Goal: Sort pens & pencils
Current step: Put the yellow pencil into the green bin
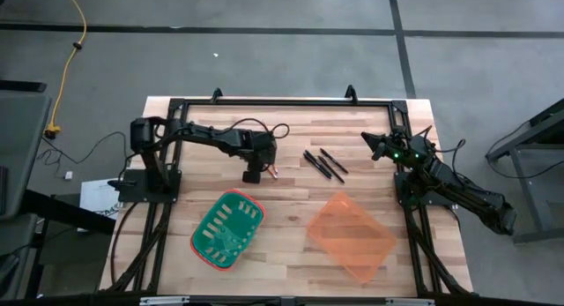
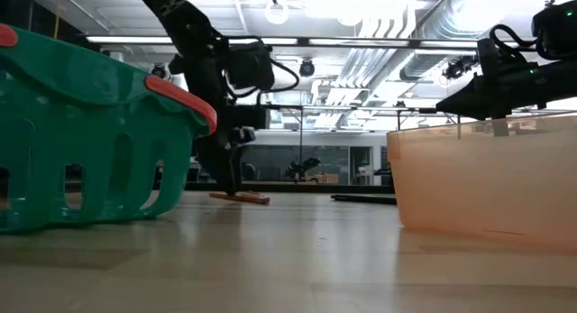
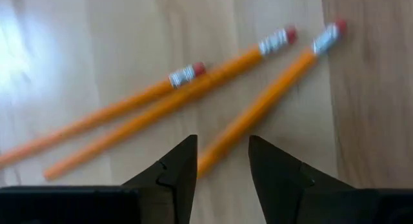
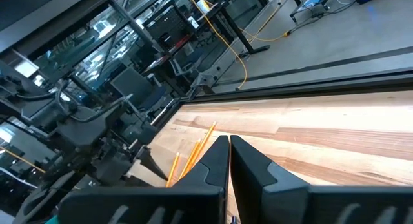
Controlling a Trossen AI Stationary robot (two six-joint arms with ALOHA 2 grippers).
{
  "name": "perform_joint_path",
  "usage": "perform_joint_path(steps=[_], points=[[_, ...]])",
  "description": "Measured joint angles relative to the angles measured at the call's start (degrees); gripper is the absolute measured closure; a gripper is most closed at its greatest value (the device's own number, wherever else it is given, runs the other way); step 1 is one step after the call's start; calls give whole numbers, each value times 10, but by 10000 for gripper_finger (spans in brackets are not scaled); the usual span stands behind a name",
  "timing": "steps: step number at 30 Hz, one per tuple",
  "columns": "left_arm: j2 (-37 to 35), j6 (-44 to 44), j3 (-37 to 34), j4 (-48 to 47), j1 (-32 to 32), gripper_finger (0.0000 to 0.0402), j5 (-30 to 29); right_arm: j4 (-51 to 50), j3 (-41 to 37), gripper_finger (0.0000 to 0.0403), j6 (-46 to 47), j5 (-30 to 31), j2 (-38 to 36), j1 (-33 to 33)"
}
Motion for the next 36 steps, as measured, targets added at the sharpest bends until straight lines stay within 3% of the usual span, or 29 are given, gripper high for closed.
perform_joint_path(steps=[13,21,26,31,36], points=[[16,37,1,7,0,310,-5,0,0,396,0,0,0,0],[17,43,2,-8,-1,392,1,0,0,396,0,0,-1,0],[17,43,1,-9,-1,375,5,0,0,396,0,0,-1,0],[12,43,1,-16,0,394,5,0,0,396,0,0,-1,0],[10,40,18,-54,0,385,5,0,0,396,0,0,-1,0]])
